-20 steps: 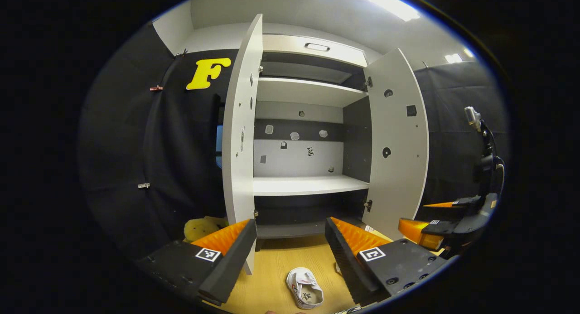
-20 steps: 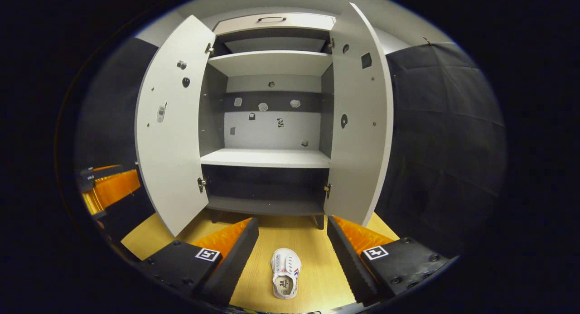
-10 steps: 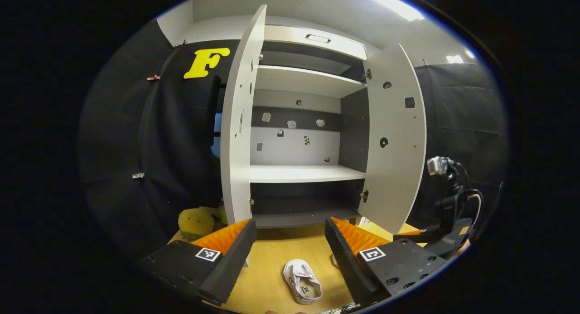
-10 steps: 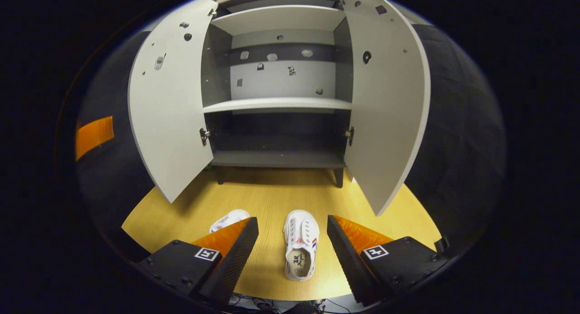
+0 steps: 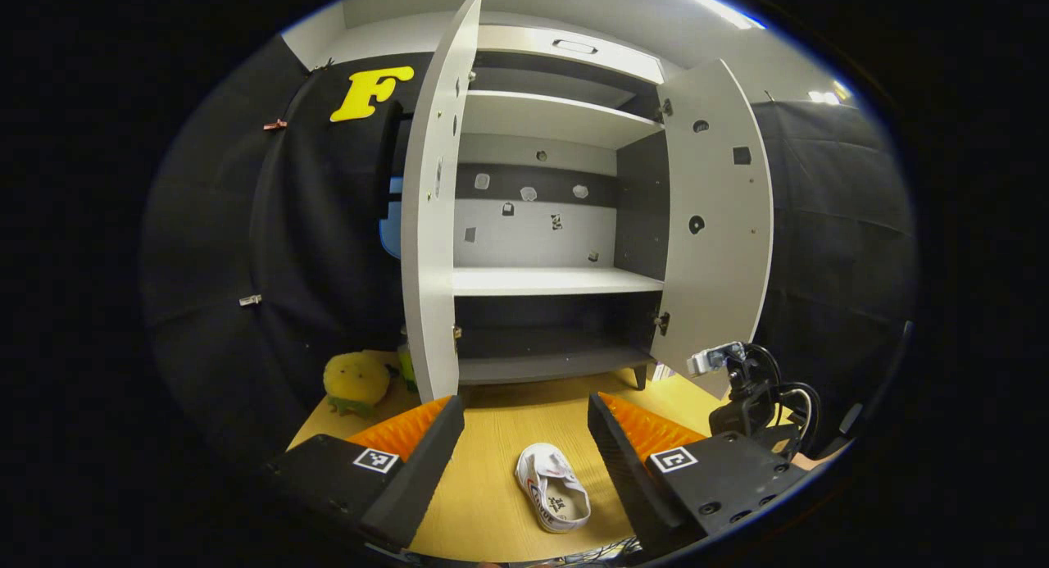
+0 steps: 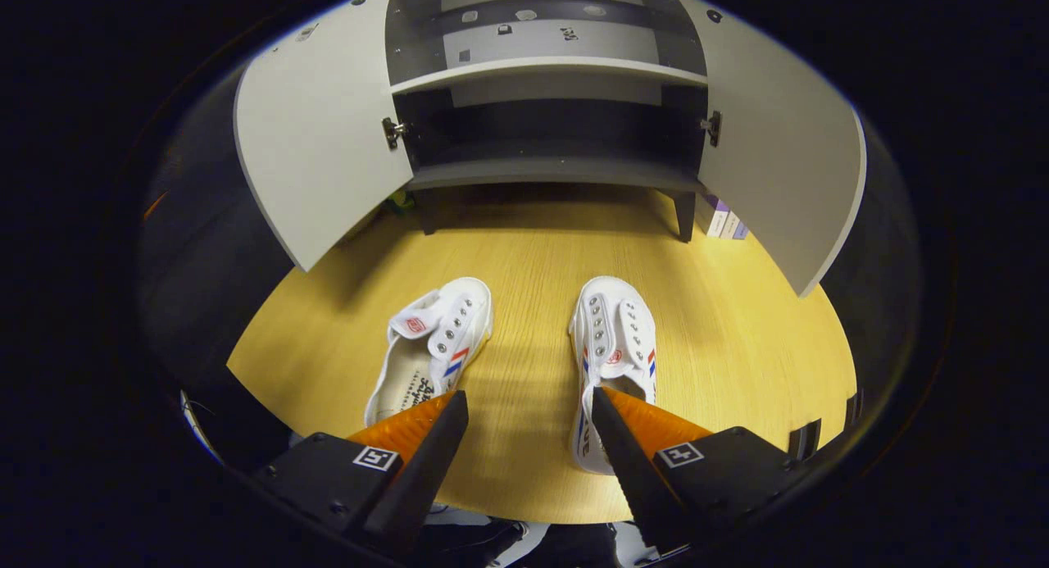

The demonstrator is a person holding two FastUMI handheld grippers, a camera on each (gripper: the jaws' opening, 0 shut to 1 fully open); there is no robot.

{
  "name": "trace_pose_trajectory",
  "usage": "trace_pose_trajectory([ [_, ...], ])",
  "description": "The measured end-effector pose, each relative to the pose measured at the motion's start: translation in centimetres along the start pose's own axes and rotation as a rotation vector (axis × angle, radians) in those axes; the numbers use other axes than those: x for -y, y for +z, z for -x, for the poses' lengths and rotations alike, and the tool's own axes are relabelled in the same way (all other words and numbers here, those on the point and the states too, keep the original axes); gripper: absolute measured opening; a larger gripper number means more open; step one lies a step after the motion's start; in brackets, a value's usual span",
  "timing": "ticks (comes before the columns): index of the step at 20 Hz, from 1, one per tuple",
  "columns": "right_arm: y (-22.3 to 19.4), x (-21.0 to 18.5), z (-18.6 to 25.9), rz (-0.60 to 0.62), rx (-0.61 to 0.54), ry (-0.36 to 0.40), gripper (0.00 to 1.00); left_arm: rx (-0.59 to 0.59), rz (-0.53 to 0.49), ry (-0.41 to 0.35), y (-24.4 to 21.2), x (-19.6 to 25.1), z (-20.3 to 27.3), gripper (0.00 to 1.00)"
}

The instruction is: Grab one shoe with the right hand and put it into the shoe cabinet, grab the other shoe with the left hand and put it into the shoe cabinet; then close the right door with the right hand and the left door with the left hand.

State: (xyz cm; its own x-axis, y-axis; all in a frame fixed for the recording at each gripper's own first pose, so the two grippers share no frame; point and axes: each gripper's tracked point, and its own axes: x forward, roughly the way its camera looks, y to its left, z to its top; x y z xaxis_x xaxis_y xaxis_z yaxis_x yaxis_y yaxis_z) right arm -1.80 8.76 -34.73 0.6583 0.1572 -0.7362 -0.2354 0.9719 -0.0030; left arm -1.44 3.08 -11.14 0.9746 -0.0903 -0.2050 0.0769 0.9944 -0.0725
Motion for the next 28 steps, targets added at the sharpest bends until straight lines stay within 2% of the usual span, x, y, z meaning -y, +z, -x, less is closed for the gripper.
trace_pose_trajectory([
  [8,-2.0,1.4,-4.6,-0.067,-0.092,-0.031,0.98,-0.075,0.061,0.044,-3.1,-1.6,0.4,0.95],
  [13,-1.1,2.0,-7.7,-0.111,-0.087,-0.066,0.98,-0.105,0.104,0.079,-3.9,-3.1,0.4,0.95],
  [17,-0.6,3.0,-9.0,-0.076,-0.046,-0.142,0.92,-0.129,0.137,0.093,-4.9,-3.4,0.6,0.95],
  [19,-0.2,3.7,-9.4,-0.072,-0.027,-0.182,0.8,-0.139,0.144,0.096,-5.2,-3.3,0.6,0.95],
  [20,0.0,4.2,-9.5,-0.074,-0.021,-0.198,0.68,-0.141,0.147,0.097,-5.4,-3.2,0.6,0.95],
  [22,0.6,4.6,-9.9,-0.096,-0.015,-0.208,0.57,-0.143,0.15,0.098,-5.3,-3.1,0.6,0.95],
  [23,0.8,5.5,-10.1,-0.099,-0.014,-0.24,0.54,-0.144,0.151,0.098,-5.4,-3.0,0.5,0.95],
  [24,0.9,5.8,-10.7,-0.124,-0.01,-0.236,0.4,-0.146,0.151,0.097,-5.4,-2.9,0.4,0.95],
  [25,1.1,5.5,-10.2,-0.139,-0.014,-0.234,0.3,-0.147,0.15,0.096,-5.4,-2.7,0.4,0.96],
  [27,1.0,5.0,-10.3,-0.153,-0.019,-0.206,0.31,-0.146,0.145,0.092,-5.5,-2.4,0.4,0.95],
  [28,1.2,5.0,-10.4,-0.154,-0.017,-0.198,0.16,-0.147,0.14,0.089,-5.5,-2.2,0.4,0.95],
])
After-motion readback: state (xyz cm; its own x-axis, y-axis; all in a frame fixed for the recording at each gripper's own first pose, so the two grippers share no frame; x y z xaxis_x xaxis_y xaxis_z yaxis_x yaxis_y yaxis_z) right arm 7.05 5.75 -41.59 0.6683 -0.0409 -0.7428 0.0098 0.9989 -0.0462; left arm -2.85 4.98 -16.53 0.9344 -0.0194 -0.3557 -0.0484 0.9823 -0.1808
